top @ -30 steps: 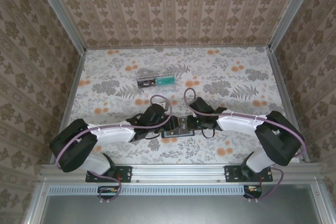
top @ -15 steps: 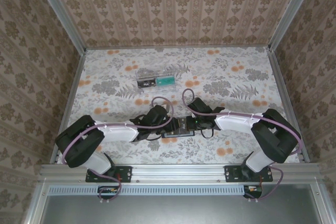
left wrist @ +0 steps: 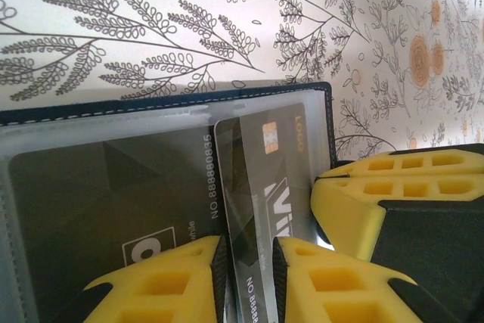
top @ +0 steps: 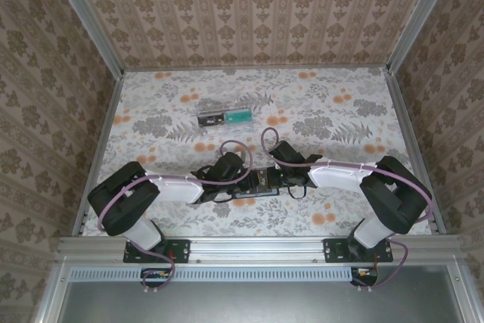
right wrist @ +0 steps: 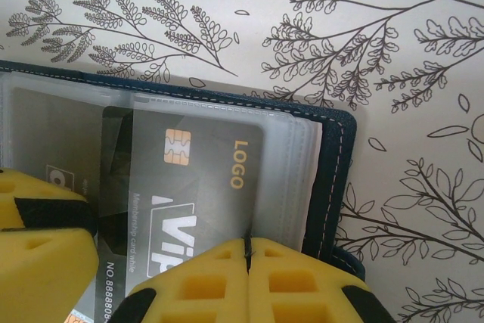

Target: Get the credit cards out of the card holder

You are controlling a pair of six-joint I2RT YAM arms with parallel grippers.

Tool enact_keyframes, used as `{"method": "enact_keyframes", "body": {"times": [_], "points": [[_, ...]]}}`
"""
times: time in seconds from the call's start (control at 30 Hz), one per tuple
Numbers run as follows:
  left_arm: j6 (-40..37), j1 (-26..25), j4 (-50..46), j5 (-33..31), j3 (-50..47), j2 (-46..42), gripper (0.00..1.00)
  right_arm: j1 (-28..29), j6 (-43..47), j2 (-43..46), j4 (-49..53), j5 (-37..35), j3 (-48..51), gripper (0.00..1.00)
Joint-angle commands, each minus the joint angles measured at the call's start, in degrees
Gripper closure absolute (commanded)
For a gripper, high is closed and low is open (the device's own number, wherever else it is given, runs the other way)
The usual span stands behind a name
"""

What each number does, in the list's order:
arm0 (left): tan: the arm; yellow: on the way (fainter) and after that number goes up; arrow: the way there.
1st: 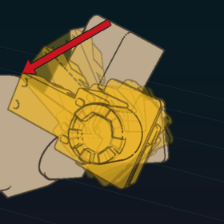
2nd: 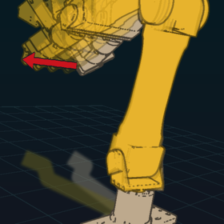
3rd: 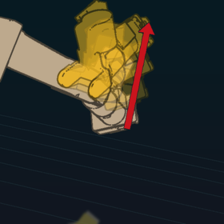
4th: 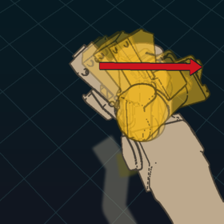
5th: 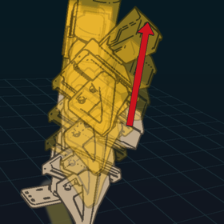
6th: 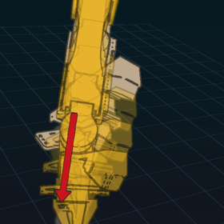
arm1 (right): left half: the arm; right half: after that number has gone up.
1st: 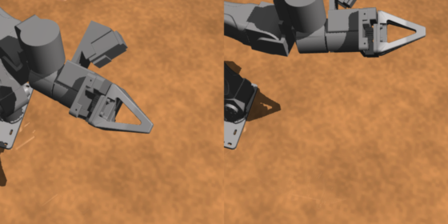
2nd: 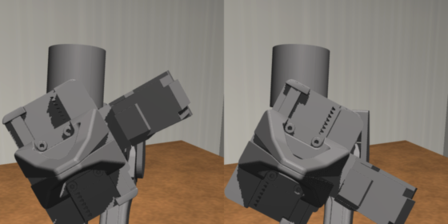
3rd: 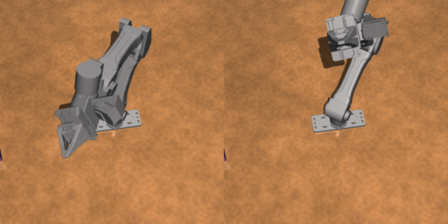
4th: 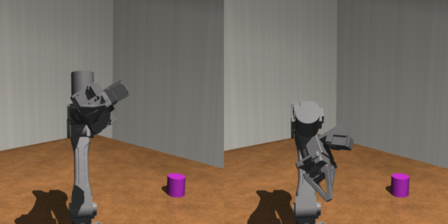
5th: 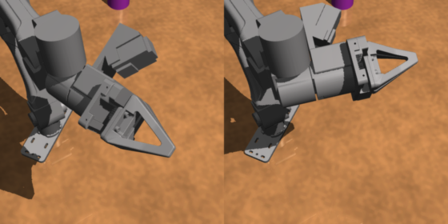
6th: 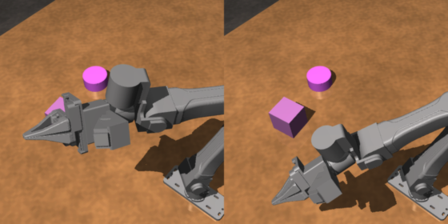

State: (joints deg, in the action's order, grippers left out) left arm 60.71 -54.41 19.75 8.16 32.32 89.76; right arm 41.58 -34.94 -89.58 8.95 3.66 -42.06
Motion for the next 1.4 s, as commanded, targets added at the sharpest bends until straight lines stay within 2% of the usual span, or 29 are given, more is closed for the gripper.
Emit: {"method": "enact_keyframes", "body": {"times": [0.0,0.3,0.47,0.6,0.7,0.87,0.93,0.97,1.1,1.23,1.37], "points": [[1.08,-0.42,0.23,0.85,1.19,1.46,0.75,0.87,-1.10,-2.09,2.21,0.93,0.49,0.93],[1.82,-0.51,1.59,1.19,0.84,1.73,0.79,1.03,-1.34,-2.19,1.74,0.83,0.58,0.93],[2.75,-0.40,4.14,1.49,-0.04,2.00,0.88,0.96,-1.68,-2.45,1.43,0.96,0.84,0.93],[3.62,-0.27,6.61,1.49,-1.32,1.76,0.90,1.03,-1.72,-2.66,1.25,0.89,0.93,0.94],[3.71,-0.12,7.50,1.91,-1.55,1.72,1.00,0.97,-1.80,-2.73,1.15,1.05,0.93,0.94],[3.54,-0.17,7.89,2.29,-1.51,1.80,0.98,0.98,-1.85,-2.54,1.16,1.06,0.97,0.94],[3.24,-0.10,8.45,3.12,-1.00,2.45,0.84,1.01,-1.85,-2.62,0.98,1.23,0.93,0.94],[3.07,-0.12,8.53,3.67,-0.61,2.91,0.82,0.98,-1.78,-2.73,0.99,1.28,0.86,0.94],[3.69,-0.25,10.10,4.67,-0.49,4.49,0.82,0.99,-1.89,-2.62,1.06,1.26,1.01,0.94],[3.94,-0.21,10.20,4.43,-0.83,4.33,0.92,1.03,-1.86,-2.53,1.16,0.94,1.11,0.94],[3.81,-0.06,9.46,3.83,-1.35,3.13,0.94,1.01,-1.84,-2.79,1.07,0.74,1.16,0.94]]}}
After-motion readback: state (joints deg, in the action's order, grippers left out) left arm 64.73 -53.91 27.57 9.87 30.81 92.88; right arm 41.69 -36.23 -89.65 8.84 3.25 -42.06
